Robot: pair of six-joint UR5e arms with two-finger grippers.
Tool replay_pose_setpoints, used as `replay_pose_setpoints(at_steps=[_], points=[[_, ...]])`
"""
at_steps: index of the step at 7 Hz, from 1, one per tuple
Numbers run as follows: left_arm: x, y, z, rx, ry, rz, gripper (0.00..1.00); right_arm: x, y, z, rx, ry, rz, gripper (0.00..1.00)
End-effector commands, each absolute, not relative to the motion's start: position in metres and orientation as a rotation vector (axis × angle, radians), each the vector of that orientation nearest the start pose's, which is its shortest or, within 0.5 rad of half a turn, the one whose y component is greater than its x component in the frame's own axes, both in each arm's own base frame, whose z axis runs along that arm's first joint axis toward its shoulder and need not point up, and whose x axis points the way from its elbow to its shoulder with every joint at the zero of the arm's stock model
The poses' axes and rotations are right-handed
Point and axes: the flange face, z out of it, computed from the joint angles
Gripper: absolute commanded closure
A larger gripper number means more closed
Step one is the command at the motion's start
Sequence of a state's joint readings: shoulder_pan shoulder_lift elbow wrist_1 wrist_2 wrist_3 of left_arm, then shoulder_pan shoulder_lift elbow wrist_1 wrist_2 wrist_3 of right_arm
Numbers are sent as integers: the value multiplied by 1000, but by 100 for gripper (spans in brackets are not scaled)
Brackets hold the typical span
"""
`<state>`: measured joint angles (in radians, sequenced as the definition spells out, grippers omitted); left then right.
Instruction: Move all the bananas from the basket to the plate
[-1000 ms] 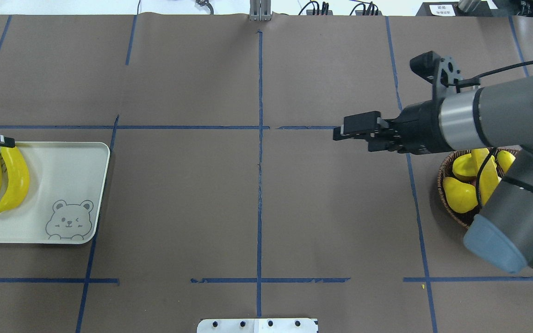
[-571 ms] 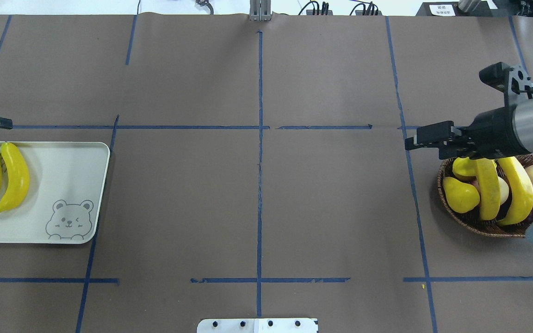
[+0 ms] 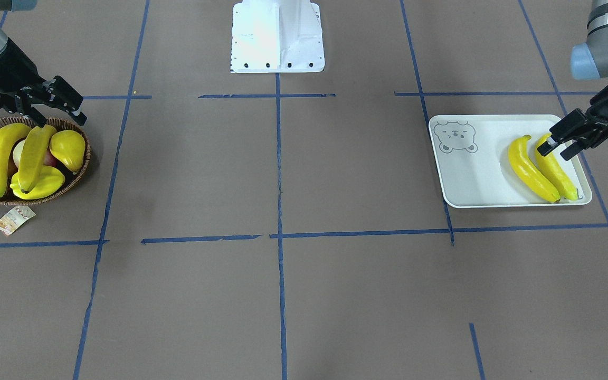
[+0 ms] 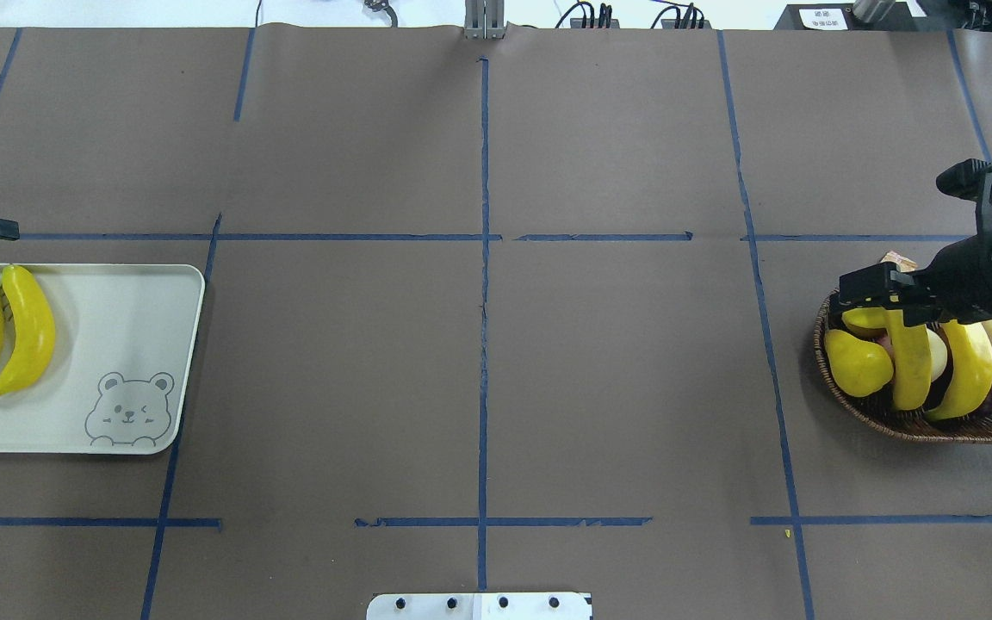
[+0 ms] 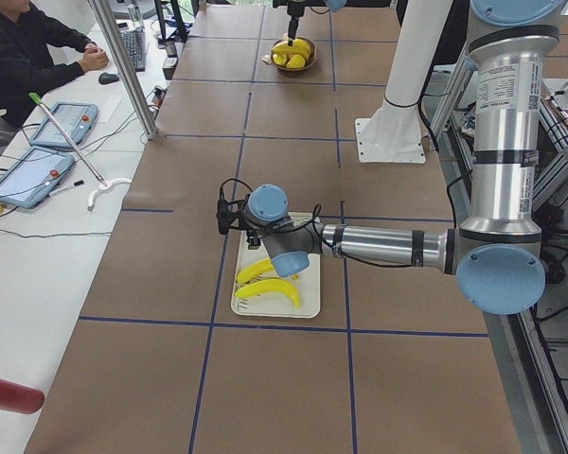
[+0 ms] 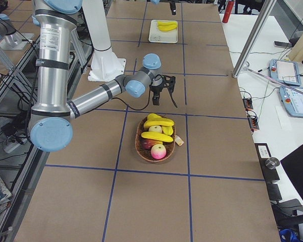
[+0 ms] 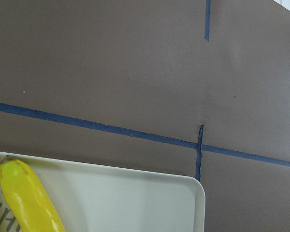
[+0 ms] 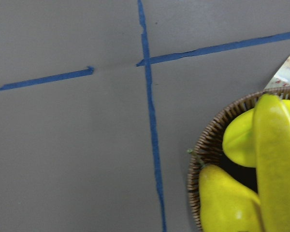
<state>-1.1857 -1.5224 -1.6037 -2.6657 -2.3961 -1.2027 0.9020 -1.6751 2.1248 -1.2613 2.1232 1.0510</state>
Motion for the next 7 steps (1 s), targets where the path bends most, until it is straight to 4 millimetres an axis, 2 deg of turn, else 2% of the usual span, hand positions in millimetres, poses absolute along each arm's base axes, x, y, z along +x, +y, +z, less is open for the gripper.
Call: replay_pose_setpoints(at_steps=[1, 2, 3, 5, 6, 7], points=[[121, -463, 529, 198, 1245, -257, 1, -198, -396, 425, 93, -729, 87, 0], [121, -462, 528, 201, 1246, -253, 1, -205, -390, 443, 108, -631, 76, 0], [121, -462, 527, 203, 1246, -251, 1, -218, -381, 455, 94, -606, 27, 0], [121, -462, 529, 204, 1244, -249, 1, -245, -364, 464, 68, -572, -40, 0], [121, -462, 527, 206, 1247, -246, 1, -247, -364, 468, 62, -565, -42, 10], [121, -462, 529, 204, 1246, -247, 1, -245, -363, 470, 58, -561, -43, 14]])
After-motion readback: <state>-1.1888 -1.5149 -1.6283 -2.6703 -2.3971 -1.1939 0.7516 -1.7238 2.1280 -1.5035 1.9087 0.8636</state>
